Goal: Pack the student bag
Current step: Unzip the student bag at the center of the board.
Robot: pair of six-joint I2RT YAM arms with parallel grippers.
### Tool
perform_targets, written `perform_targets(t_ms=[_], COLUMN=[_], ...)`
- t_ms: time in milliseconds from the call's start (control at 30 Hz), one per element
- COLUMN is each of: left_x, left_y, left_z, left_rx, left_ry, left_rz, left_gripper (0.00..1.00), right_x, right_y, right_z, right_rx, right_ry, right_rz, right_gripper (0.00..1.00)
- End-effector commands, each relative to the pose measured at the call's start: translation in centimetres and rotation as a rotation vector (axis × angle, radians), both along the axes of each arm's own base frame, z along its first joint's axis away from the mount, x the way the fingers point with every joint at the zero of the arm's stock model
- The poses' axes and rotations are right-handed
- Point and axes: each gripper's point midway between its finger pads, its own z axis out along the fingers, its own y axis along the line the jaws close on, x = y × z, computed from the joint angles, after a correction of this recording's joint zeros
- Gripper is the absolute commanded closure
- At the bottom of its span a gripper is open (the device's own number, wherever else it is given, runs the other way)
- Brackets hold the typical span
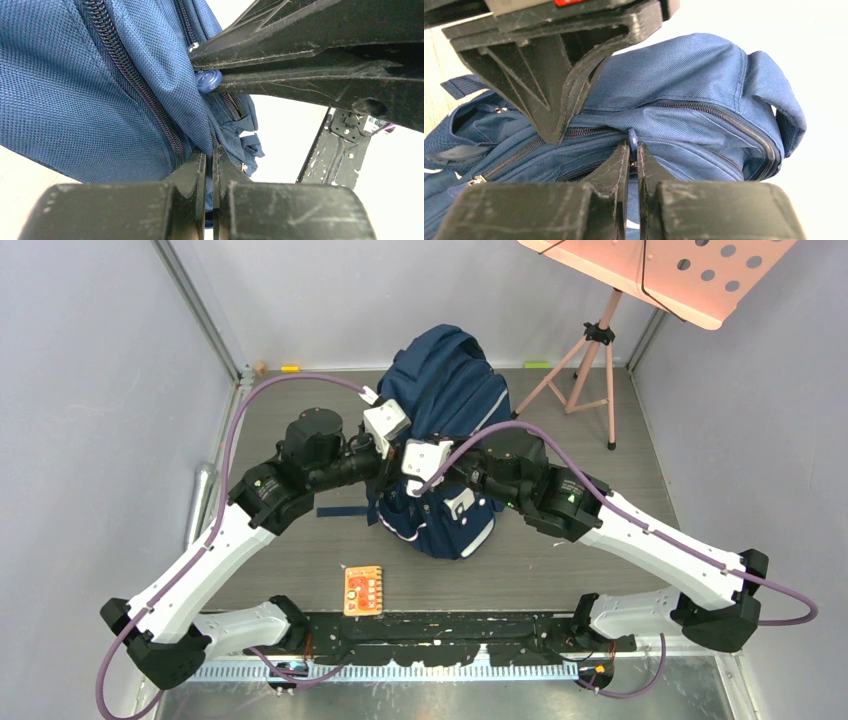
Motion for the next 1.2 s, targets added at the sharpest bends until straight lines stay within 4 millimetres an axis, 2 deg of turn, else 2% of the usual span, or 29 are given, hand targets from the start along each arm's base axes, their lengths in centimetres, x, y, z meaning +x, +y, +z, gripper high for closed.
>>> perform_targets(t_ms=[0, 267, 467, 667, 900, 967, 1000, 1033, 1067, 1167], left_x=[-0.4, 0.6, 1.1, 1.9, 3.6, 4.0, 4.2, 4.4, 4.6, 5.1], left_y=[-0.1, 1.9, 2.6, 3.1, 4.6, 5.2, 5.4, 5.7, 5.9, 6.6], left_z=[2.3, 2.4, 2.2, 1.8, 1.0, 1.1, 1.0, 1.0, 1.0, 0.8], left_rx=[-0.073, -0.041, -0.010, 0.008, 0.033, 0.036, 0.041, 0.042, 0.043, 0.048], left_ry=[-0.054, -0.130, -0.145, -0.149, -0.166, -0.176, -0.177, -0.179, -0.181, -0.181], left_rz=[-0.023, 0.069, 0.103, 0.139, 0.238, 0.263, 0.276, 0.287, 0.300, 0.330], left_gripper=[1.00, 1.00, 1.00, 1.00, 1.00, 1.00, 1.00, 1.00, 1.00, 1.00], right_x=[1.6, 4.3, 5.6, 7.4, 10.6, 11.5, 12.3, 12.6, 13.3, 14.3], right_y=[-0.6, -3.4, -4.7, -7.3, -11.4, -12.9, -14.2, -14.6, -16.0, -17.8], right_z=[4.6, 5.8, 6.0, 5.2, 3.4, 3.3, 3.3, 3.2, 3.1, 2.6], right_rx=[0.191, 0.376, 0.459, 0.548, 0.656, 0.705, 0.725, 0.752, 0.772, 0.854], right_ry=[-0.015, 0.066, 0.111, 0.191, 0.284, 0.299, 0.297, 0.316, 0.314, 0.356], right_rz=[-0.132, -0.432, -0.529, -0.616, -0.755, -0.795, -0.830, -0.840, -0.877, -0.923], right_gripper=[0.99, 1.00, 1.00, 0.99, 1.00, 1.00, 1.00, 1.00, 1.00, 1.00])
